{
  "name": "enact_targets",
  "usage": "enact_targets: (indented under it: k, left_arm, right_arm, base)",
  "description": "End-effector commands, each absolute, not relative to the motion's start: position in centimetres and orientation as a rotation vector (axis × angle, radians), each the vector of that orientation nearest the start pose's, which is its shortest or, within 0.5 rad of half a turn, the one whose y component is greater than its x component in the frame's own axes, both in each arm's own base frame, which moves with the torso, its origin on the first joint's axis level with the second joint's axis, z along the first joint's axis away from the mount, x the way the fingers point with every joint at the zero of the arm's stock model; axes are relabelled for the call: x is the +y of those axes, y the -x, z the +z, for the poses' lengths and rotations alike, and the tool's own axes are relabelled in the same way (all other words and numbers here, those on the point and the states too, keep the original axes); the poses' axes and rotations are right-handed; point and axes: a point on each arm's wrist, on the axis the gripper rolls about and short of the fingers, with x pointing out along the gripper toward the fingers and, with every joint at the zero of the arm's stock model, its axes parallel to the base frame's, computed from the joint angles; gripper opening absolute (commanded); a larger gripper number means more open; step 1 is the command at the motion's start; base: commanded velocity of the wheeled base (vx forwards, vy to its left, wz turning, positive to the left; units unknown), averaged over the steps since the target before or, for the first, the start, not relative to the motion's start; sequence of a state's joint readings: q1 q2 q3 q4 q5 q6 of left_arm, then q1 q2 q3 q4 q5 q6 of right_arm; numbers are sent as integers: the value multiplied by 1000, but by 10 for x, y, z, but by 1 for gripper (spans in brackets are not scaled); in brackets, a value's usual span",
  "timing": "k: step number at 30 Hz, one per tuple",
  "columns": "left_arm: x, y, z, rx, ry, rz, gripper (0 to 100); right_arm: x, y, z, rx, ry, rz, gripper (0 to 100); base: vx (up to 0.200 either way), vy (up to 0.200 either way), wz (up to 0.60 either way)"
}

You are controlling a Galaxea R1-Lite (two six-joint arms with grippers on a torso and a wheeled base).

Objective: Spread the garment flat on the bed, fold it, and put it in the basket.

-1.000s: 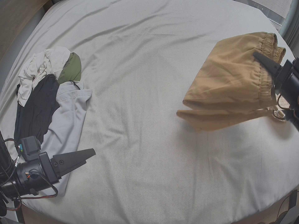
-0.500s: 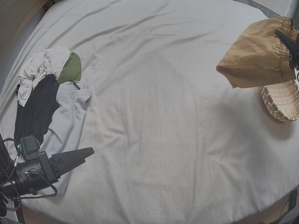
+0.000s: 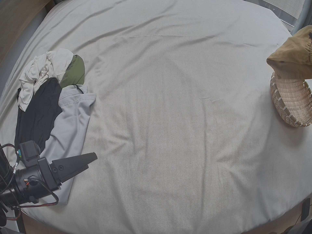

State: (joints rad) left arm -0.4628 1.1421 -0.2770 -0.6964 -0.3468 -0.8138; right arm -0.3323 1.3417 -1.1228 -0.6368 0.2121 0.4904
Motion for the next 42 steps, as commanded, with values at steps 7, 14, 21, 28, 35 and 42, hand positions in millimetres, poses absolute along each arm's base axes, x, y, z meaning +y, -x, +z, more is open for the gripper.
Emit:
enact_targets:
  k: [7, 14, 21, 28, 35, 42]
  left_arm:
    - [-73, -126, 171, 496, 752, -699, 100]
    - [-70, -120, 173, 478, 756, -708, 100]
    - [-70, -120, 172, 481, 754, -709, 100]
    - [-69, -118, 173, 475, 755, -716, 100]
    - [-70, -119, 175, 468, 755, -719, 100]
    - [-70, -119, 176, 465, 751, -721, 100]
  right_arm:
    - [-75, -216, 358, -382, -381, -49, 0]
    - [-76, -217, 357, -378, -382, -52, 0]
    - [-86, -225, 349, -351, -383, -91, 0]
    - [-113, -226, 328, -298, -389, -203, 0]
    - [-122, -222, 289, -171, -427, -209, 100]
    - [-112, -203, 275, -124, -382, -212, 100]
  base:
    - [0, 0, 0]
    - [0, 0, 0]
    - [0, 0, 0]
    - [0, 0, 0]
    - [0, 0, 0]
    - [0, 0, 0]
